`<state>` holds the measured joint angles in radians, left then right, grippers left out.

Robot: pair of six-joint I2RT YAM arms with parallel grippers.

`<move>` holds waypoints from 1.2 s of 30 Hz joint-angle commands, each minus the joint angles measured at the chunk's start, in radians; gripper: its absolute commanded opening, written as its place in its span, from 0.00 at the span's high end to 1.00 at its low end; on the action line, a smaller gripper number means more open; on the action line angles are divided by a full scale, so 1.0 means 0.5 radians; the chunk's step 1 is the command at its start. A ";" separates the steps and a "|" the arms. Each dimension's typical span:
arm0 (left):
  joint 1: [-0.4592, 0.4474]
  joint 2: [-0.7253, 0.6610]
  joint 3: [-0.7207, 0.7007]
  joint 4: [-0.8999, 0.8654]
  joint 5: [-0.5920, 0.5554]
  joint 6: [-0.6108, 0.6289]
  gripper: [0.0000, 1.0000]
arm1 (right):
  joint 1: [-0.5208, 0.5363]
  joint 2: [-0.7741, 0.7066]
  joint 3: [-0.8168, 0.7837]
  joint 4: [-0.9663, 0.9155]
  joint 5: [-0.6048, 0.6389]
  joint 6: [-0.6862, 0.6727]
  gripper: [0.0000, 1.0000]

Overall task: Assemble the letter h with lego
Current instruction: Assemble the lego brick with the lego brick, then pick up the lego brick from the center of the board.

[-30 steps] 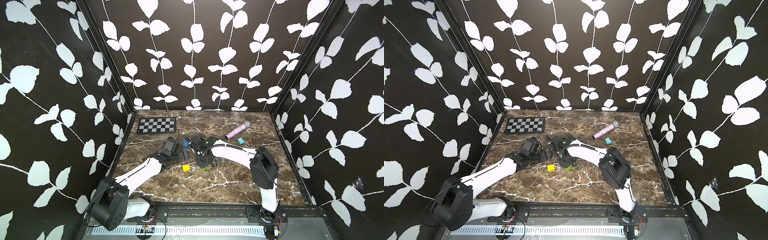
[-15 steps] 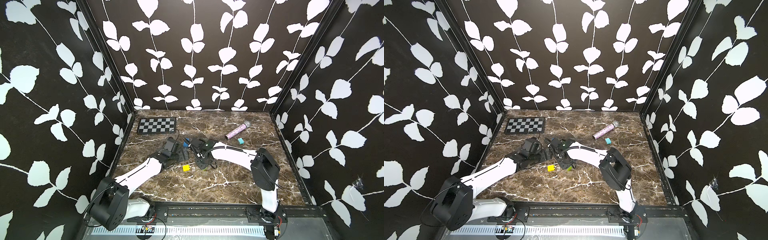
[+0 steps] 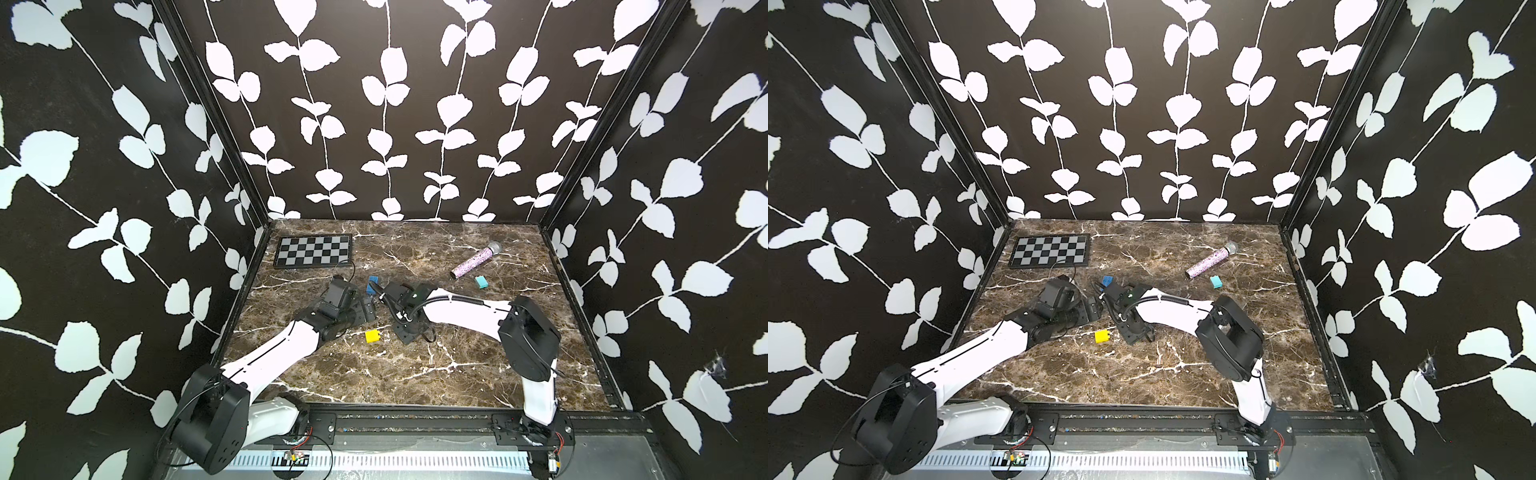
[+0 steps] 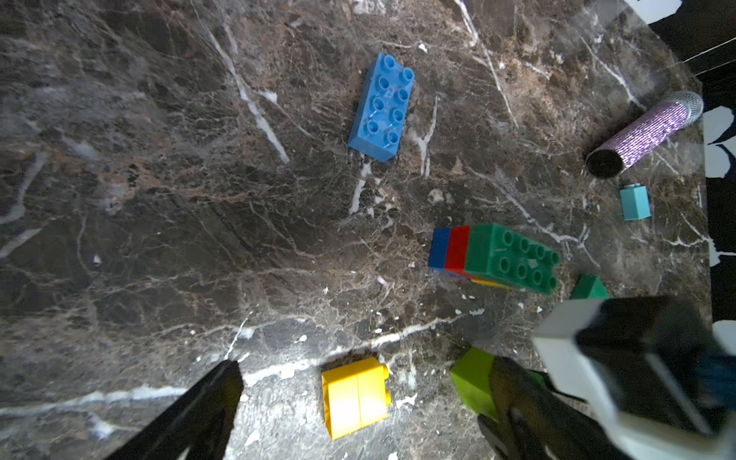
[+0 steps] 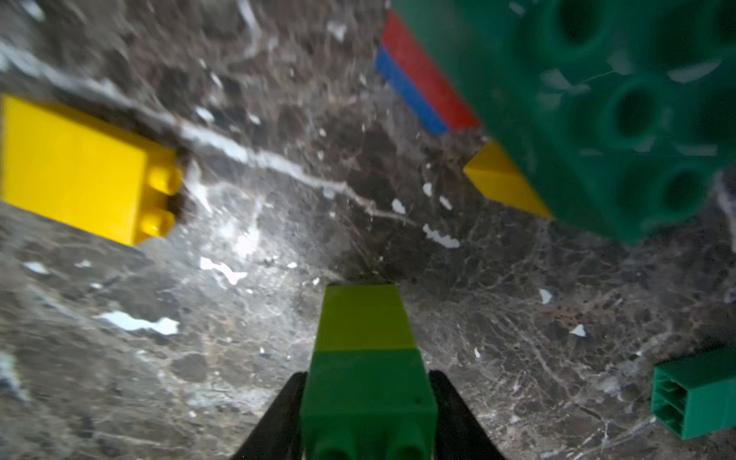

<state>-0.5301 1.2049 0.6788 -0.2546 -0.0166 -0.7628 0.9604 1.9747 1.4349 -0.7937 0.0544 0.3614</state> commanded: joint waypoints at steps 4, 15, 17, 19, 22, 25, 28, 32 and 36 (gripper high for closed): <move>0.005 -0.090 -0.045 0.018 -0.076 0.013 0.01 | 0.000 -0.019 -0.003 -0.014 -0.104 0.098 0.29; 0.004 -0.189 -0.062 0.018 -0.175 0.097 0.01 | -0.072 -0.429 -0.196 0.266 -0.169 0.233 0.01; -0.003 -0.236 -0.069 0.021 -0.198 0.118 0.01 | -0.165 -0.594 -0.342 0.404 -0.228 0.305 0.01; -0.027 -0.273 -0.078 0.040 -0.223 0.135 0.01 | -0.309 -0.730 -0.497 0.571 -0.317 0.419 0.01; -0.091 -0.267 -0.058 0.043 -0.254 0.170 0.01 | -0.553 -0.911 -0.663 0.717 -0.433 0.540 0.04; -0.225 -0.191 0.024 0.018 -0.328 0.264 0.01 | -0.733 -0.914 -0.699 0.678 -0.329 0.516 0.07; -0.437 -0.004 0.163 -0.034 -0.437 0.381 0.01 | -0.877 -0.824 -0.714 0.702 -0.222 0.467 0.09; -0.587 0.359 0.412 -0.181 -0.374 0.334 0.05 | -0.963 -0.766 -0.783 0.908 -0.093 0.398 0.13; -0.801 0.612 0.695 -0.430 -0.439 0.069 0.07 | -0.962 -0.718 -0.887 1.121 -0.051 0.369 0.14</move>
<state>-0.8749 1.4765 0.9493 -0.3431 -0.2054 -0.6449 0.4755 1.6154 1.0218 -0.3454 -0.0097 0.5598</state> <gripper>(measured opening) 0.933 0.858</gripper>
